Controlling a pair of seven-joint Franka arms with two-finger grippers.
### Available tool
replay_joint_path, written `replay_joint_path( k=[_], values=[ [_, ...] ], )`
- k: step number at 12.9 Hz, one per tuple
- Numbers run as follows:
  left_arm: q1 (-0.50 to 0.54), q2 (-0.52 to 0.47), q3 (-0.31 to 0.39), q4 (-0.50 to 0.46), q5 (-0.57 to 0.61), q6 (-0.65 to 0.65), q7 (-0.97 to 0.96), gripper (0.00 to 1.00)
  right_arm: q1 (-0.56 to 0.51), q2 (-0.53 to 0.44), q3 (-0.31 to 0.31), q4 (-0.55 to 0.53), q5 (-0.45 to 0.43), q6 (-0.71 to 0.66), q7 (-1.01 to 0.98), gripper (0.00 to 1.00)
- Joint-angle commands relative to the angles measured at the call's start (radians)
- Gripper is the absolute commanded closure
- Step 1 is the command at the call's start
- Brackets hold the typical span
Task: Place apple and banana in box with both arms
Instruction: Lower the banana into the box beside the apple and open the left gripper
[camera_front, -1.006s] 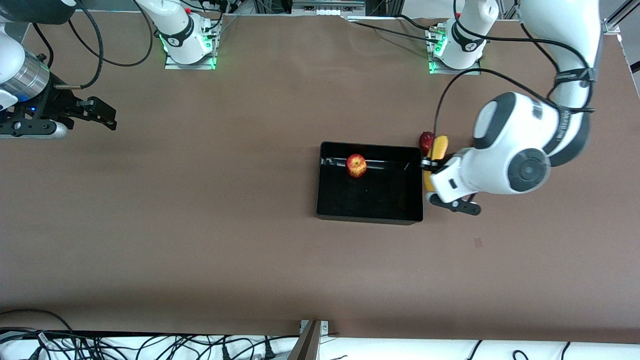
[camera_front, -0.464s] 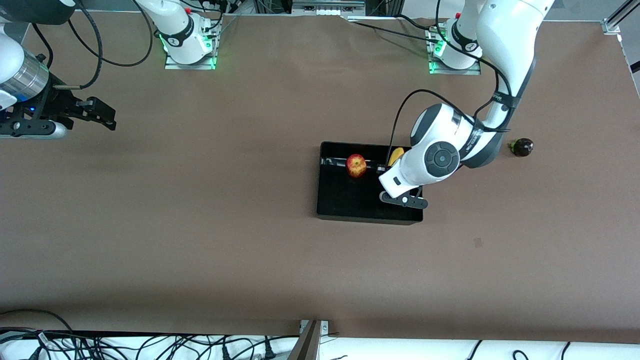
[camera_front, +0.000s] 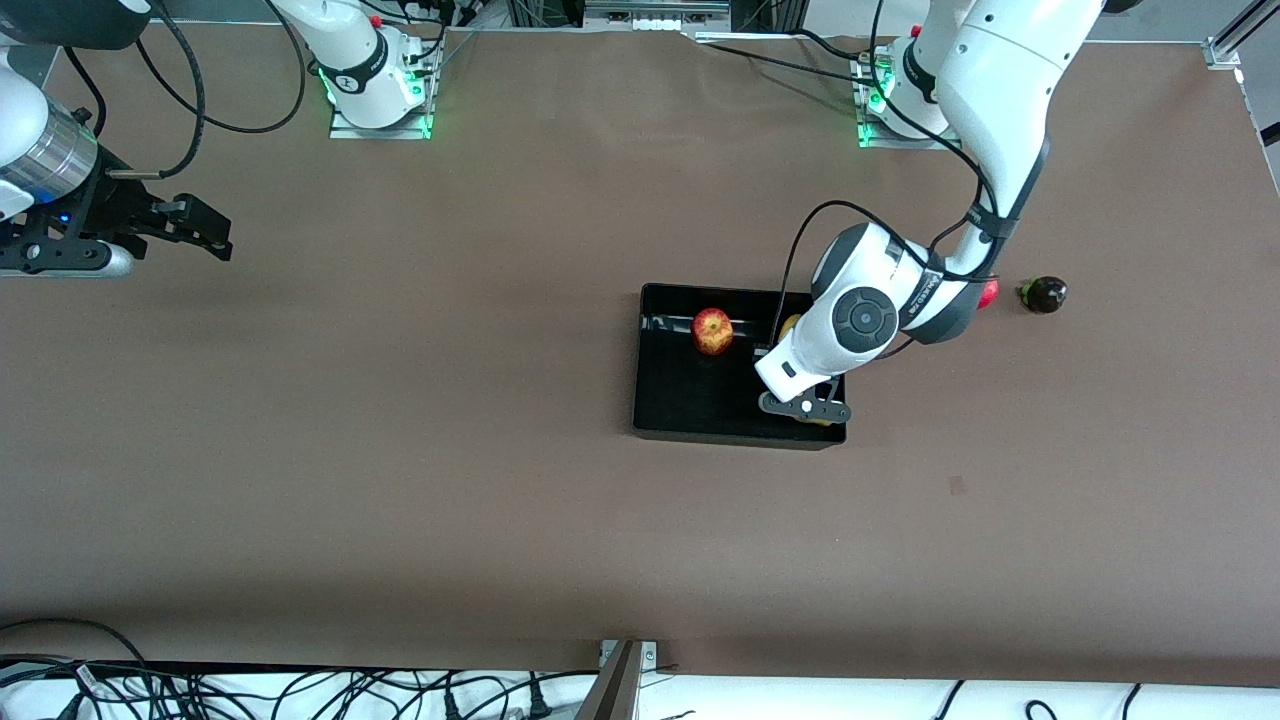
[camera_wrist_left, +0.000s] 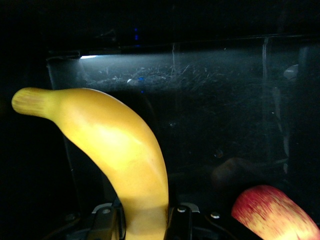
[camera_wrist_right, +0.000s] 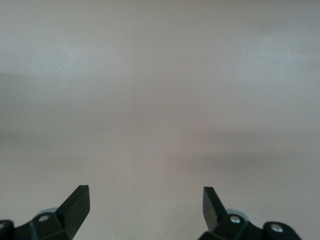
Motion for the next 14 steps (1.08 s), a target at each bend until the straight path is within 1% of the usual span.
replay_joint_path(
  k=[1,2,3,4,5,6,7,8,11,13,14],
  values=[
    [-0.003,0.03,-0.003,-0.013,0.035,0.073,-0.058,1.0,-0.012,0.007,0.009,0.021,-0.009,-0.013,0.003,0.0],
    [-0.003,0.033,-0.003,-0.037,0.054,0.105,-0.072,1.0,-0.012,0.007,0.009,0.021,-0.009,-0.013,0.003,0.0],
    [-0.003,0.032,-0.003,-0.059,0.057,0.133,-0.101,0.89,-0.012,0.007,0.009,0.021,-0.009,-0.013,0.004,0.0],
    [-0.003,0.032,-0.003,-0.062,0.057,0.138,-0.14,0.71,-0.012,0.007,0.009,0.021,-0.009,-0.013,0.003,0.0],
    [-0.007,0.032,-0.003,-0.064,0.057,0.138,-0.181,0.48,-0.012,0.007,0.009,0.021,-0.009,-0.013,0.003,0.0],
    [-0.009,0.029,-0.003,-0.064,0.058,0.132,-0.212,0.38,-0.012,0.007,0.009,0.021,-0.009,-0.013,0.004,0.0],
    [-0.009,0.023,-0.003,-0.064,0.06,0.118,-0.242,0.13,-0.012,0.007,0.009,0.021,-0.009,-0.013,0.004,0.0],
    [-0.009,0.001,-0.003,-0.062,0.06,0.085,-0.29,0.0,-0.012,0.007,0.009,0.021,-0.009,-0.013,0.004,0.0],
    [-0.006,-0.072,0.0,-0.012,0.06,-0.11,-0.309,0.0,-0.012,0.007,0.008,0.021,-0.009,-0.013,0.004,0.0],
    [0.002,-0.118,0.017,0.06,0.046,-0.269,-0.287,0.0,-0.012,0.007,0.005,0.021,-0.007,-0.013,0.003,0.0],
    [0.012,-0.138,0.021,0.087,0.045,-0.343,-0.24,0.0,-0.012,0.007,0.003,0.021,-0.007,-0.013,0.003,0.0]
  ],
)
